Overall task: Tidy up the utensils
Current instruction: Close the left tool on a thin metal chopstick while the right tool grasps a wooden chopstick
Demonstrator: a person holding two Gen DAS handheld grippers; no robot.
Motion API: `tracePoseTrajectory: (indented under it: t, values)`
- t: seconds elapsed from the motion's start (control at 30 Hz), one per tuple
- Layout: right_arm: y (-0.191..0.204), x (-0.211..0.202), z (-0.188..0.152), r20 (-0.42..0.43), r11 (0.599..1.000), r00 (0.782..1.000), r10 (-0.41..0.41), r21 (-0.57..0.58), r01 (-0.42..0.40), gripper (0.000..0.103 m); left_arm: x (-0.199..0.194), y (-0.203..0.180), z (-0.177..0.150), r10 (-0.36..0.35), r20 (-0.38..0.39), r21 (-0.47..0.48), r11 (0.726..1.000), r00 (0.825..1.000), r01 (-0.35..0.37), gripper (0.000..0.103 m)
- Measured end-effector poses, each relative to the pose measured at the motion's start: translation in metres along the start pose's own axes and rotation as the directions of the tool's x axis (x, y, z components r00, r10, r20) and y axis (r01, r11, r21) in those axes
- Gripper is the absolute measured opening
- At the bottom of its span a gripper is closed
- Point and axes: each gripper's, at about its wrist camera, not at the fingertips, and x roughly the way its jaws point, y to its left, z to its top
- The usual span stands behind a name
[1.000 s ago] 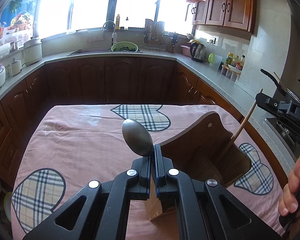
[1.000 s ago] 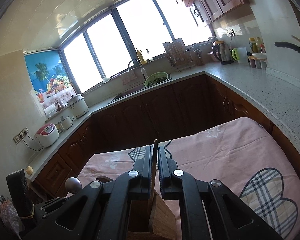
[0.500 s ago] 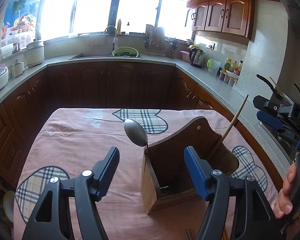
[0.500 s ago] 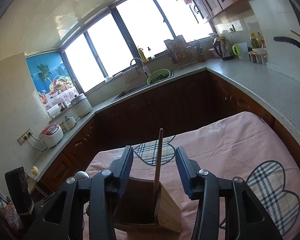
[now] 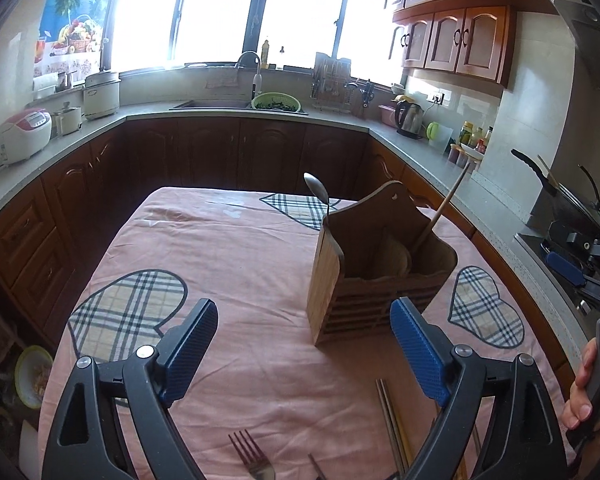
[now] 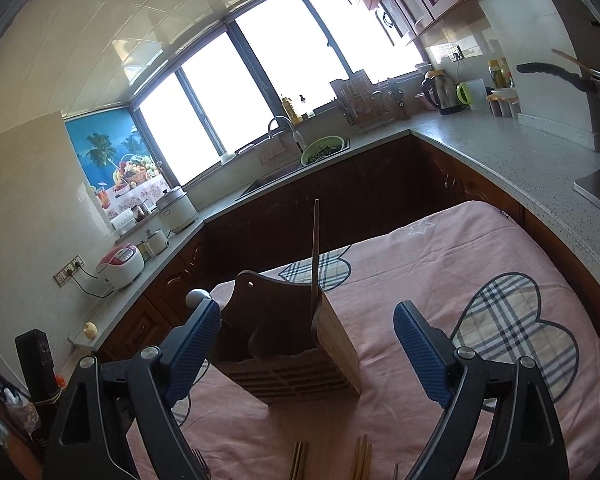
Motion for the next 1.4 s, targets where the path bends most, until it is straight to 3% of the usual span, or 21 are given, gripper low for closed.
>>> tracePoseTrajectory:
  t: [0.23, 0.6, 1.07, 1.13, 1.23, 1.4]
  values:
    - [0.0, -0.029, -0.026, -0.037, 1.0, 0.999, -0.02, -0.01, 0.019, 0.09, -0.035, -0.008, -0.012, -0.026, -0.025, 0.017, 1.0, 0.999, 0.026, 0.088]
    - [-0.006, -0.055, -0.057, -0.074, 0.997, 0.995, -0.071, -0.025, 0.069, 0.09, -0.046, -0.013, -0.022, -0.034, -0.084, 0.007, 0.999, 0.996, 0.035, 0.088]
    - [-0.027, -0.042, -0.093, -0.195, 0.987, 0.968, -0.158, -0.039, 0.153, 0.089, -0.006, -0.036, -0.036, -0.027, -0.223, 0.026, 0.999, 0.974, 0.033, 0.085]
    - [-0.029, -0.038, -0.096, -0.209, 0.986, 0.963, -0.168, -0.047, 0.161, 0.089, 0.004, -0.041, -0.035, -0.016, -0.242, 0.038, 0.999, 0.97, 0.026, 0.076]
    - [-0.032, -0.033, -0.102, -0.232, 0.982, 0.954, -0.19, -0.061, 0.18, 0.08, 0.021, -0.049, -0.038, -0.026, -0.29, 0.047, 0.998, 0.957, 0.041, 0.065]
    - [-0.042, -0.014, -0.113, -0.308, 0.976, 0.926, -0.217, -0.067, 0.207, 0.054, 0.052, -0.059, -0.04, -0.03, -0.333, 0.058, 0.997, 0.943, 0.052, 0.063]
